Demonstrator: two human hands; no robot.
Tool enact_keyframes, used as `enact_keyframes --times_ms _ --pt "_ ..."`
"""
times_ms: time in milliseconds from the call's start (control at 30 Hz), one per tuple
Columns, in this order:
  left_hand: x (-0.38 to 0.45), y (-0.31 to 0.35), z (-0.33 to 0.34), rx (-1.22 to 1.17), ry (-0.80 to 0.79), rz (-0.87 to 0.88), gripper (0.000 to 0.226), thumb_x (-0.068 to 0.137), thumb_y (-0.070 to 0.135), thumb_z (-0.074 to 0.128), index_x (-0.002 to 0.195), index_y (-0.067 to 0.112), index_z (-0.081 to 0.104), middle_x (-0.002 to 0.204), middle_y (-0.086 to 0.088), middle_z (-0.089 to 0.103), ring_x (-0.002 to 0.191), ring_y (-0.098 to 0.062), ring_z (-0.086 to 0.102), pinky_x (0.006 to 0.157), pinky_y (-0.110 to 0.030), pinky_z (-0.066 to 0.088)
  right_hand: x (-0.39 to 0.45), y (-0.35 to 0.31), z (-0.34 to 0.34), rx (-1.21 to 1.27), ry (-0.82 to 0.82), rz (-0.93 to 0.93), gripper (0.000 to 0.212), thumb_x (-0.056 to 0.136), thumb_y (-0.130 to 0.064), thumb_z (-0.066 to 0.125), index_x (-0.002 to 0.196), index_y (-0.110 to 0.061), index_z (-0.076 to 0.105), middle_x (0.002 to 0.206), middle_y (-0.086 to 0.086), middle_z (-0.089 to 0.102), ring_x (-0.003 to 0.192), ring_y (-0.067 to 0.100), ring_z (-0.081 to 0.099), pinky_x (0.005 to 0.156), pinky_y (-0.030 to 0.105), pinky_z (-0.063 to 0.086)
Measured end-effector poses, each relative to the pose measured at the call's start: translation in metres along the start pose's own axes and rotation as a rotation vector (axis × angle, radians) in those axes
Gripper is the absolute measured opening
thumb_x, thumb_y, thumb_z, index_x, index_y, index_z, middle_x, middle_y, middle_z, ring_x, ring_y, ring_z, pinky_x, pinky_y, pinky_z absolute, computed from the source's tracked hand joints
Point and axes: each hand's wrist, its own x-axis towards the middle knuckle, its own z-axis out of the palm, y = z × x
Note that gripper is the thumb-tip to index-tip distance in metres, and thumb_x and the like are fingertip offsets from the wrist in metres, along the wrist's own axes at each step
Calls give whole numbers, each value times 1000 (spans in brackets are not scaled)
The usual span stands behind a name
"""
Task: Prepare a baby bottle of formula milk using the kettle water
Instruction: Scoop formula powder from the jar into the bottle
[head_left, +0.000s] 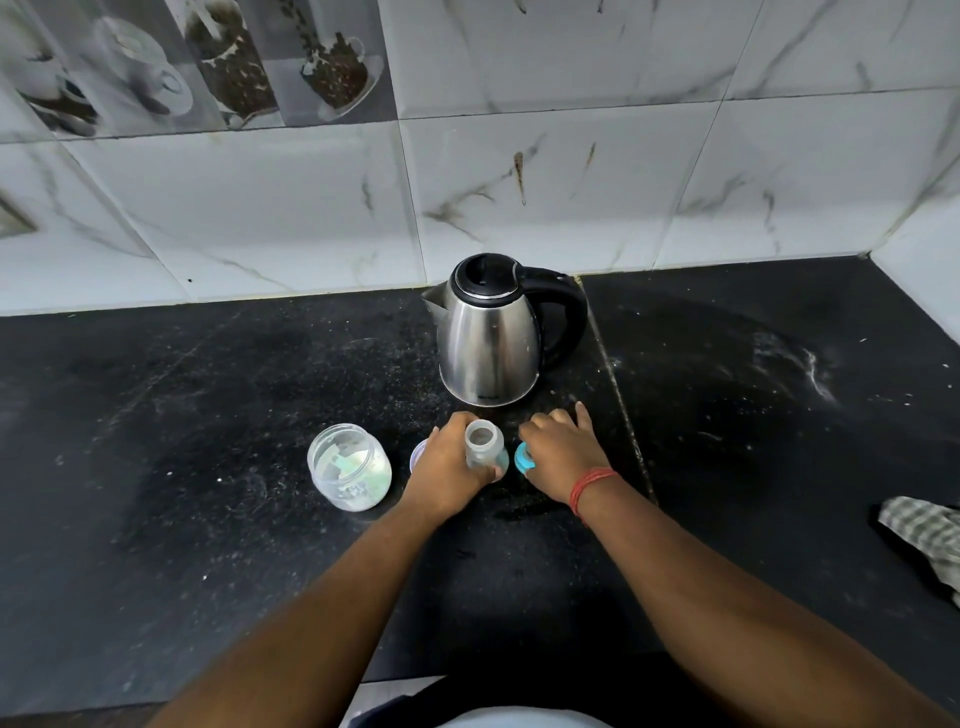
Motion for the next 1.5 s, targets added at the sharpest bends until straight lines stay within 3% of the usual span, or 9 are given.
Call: enact_keyframes --times_ms 167,300,500,667,800,1000,1233,1433,1500 --pt "-1 -7 1 -30 -43 -23 81 76 28 88 140 27 39 126 8 60 120 -15 55 99 -28 41 -4 6 -4 87 10 30 81 81 -46 76 149 -23 38 146 -1 51 143 23 36 125 58 6" --pt "-5 -9 -7 -122 -51 21 102 69 42 89 151 32 29 143 13 50 135 -8 48 115 -35 39 -16 15 -16 171 38 71 92 79 -51 75 155 -25 30 156 -2 42 152 22 23 126 55 5" --pt "-19 0 -44 -202 133 151 89 80 65 70 152 32 31 154 12 45 143 3 38 122 -31 31 -31 18 -36 341 176 105 81 86 -41 71 155 -25 33 161 -2 36 155 20 18 127 48 9" --pt "-25 -3 -82 -41 272 242 89 81 57 74 155 27 33 155 14 38 150 -15 33 125 -50 27 -22 -12 -60 384 388 -25 75 85 -34 72 151 -21 40 159 -2 40 153 20 25 127 48 12" --pt "-35 -13 -105 -12 302 227 95 82 49 81 158 26 29 155 17 31 154 -16 26 126 -53 23 -10 -50 -80 368 448 -152 72 84 -27 73 149 -16 43 156 4 44 150 25 31 127 45 16" --pt "-58 -56 -130 6 315 156 113 72 67 75 160 25 19 167 12 18 155 -11 18 123 -34 23 2 -116 -80 497 279 -265 69 93 -18 67 154 -14 37 162 3 34 151 19 28 121 27 21" --pt "-72 -103 -136 9 203 2 131 59 72 78 162 23 13 171 4 10 158 -16 9 127 -41 17 12 -156 -53 563 52 -217 62 94 -16 61 151 -23 40 160 -6 37 143 17 41 115 31 36" --pt "-64 -113 -134 -25 68 -5 133 58 72 80 162 20 14 172 4 6 158 -16 -7 127 -40 9 12 -165 -41 546 49 -192 56 92 -8 58 144 -26 49 152 -8 48 135 16 51 111 32 42" --pt "-59 -115 -131 -37 46 7 126 63 64 85 160 19 18 170 4 9 158 -15 -7 127 -41 9 12 -166 -41 541 61 -185 60 89 -3 54 145 -26 50 152 -8 48 135 15 51 111 32 42"
